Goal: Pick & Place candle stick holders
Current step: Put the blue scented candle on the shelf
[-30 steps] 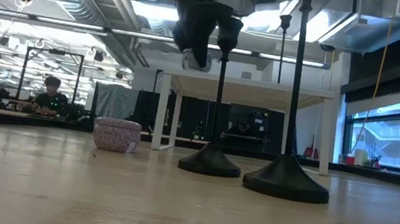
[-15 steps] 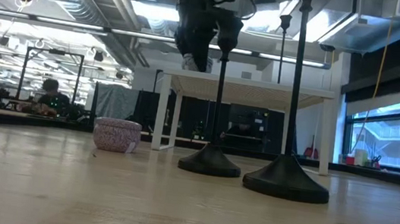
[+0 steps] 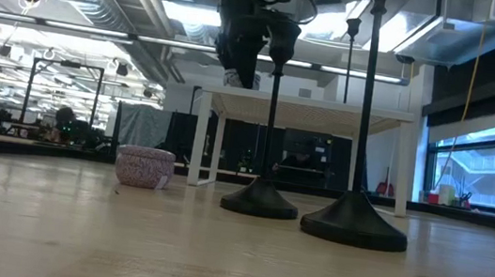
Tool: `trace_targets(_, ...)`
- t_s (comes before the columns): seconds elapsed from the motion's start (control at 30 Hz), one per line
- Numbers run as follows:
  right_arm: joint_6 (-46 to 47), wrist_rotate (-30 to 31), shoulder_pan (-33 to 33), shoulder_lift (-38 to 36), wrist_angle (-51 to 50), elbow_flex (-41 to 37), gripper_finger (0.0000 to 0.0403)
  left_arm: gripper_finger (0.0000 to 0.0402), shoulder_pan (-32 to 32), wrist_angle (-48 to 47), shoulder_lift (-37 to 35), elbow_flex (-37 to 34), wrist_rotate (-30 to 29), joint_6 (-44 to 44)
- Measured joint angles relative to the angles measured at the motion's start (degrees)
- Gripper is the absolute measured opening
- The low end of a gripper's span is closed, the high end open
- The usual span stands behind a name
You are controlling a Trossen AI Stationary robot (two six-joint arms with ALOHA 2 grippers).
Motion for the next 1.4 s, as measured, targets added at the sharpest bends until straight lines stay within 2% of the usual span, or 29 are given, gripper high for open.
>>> trace_targets(0.73,0.0,0.0,0.0,0.0,0.2,0.0,0.0193,0.0326,-0.1,-0.4,0.0,0.0,-0.1,0.4)
trace_targets(1.07,0.0,0.0,0.0,0.0,0.2,0.0,0.0193,0.0326,-1.0,-0.2,0.0,0.0,-2.1,1.9)
trace_targets(1.4,0.0,0.0,0.0,0.0,0.2,0.0,0.0193,0.0373,-1.1,-0.2,0.0,0.0,-3.6,1.9)
